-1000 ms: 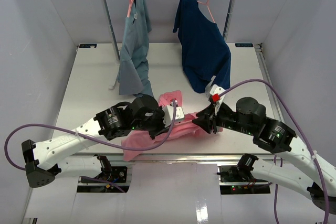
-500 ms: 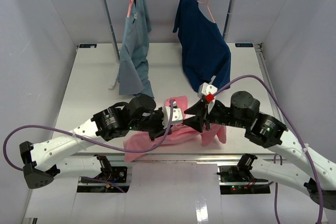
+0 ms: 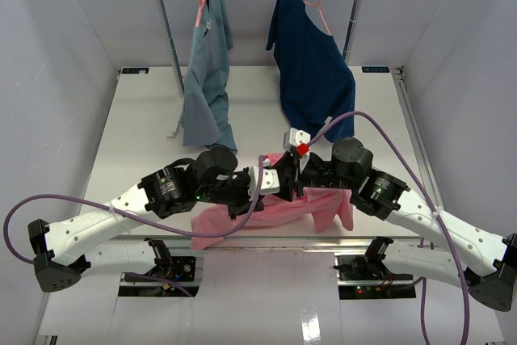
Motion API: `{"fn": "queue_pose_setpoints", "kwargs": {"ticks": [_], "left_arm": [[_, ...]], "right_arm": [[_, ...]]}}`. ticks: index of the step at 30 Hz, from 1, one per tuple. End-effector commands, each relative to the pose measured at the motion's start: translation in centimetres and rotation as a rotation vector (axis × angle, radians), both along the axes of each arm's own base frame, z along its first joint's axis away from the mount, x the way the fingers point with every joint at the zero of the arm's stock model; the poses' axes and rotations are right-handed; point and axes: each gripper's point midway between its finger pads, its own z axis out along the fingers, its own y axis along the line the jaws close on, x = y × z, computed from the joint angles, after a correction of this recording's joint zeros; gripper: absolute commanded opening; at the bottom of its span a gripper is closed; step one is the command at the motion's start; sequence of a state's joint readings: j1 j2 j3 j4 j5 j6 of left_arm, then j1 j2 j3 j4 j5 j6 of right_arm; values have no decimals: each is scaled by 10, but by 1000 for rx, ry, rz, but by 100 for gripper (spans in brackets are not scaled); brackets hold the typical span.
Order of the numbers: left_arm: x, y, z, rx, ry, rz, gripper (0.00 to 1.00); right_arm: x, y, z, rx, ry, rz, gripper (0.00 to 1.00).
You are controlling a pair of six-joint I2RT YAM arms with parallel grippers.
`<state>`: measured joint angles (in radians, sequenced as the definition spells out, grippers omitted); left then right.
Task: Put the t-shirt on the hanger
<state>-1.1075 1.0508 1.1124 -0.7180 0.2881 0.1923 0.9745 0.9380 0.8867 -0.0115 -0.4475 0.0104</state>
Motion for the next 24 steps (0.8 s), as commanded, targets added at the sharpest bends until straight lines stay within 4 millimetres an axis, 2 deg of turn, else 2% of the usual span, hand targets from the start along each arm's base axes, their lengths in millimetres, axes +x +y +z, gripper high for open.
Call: {"fn": "queue_pose_setpoints", "kwargs": {"ticks": [1,3,5,7,9,11,13,15,20,24], "left_arm": [[-6,-11,26,-110,-21,-50,0],[-5,-11,28,-114,-25,-45,0],[-5,-10,30,-120,-28,-41,0],[-3,-9,33,-125,-33,-28,1],[1,-7,34,-108,-35,6,22],[8,-4,41,-101,-52,44,39],[14,1,47,-86,-66,88,47],[17,4,52,-74,-70,111,54],[16,9,55,-54,-60,121,62],[18,18,44,0,-45,159,62]], "right_arm": [[-4,11,7,33,7,54,20],[-6,11,3,25,18,62,8],[-6,9,-2,19,26,61,8],[-4,5,1,31,23,24,8],[1,-2,6,48,12,-29,8],[1,-10,11,60,-6,-54,8],[0,-19,20,71,-18,-79,8],[0,-26,19,52,-17,-100,8],[3,-42,23,48,-42,-165,8],[13,-57,31,61,-56,-267,8]]}}
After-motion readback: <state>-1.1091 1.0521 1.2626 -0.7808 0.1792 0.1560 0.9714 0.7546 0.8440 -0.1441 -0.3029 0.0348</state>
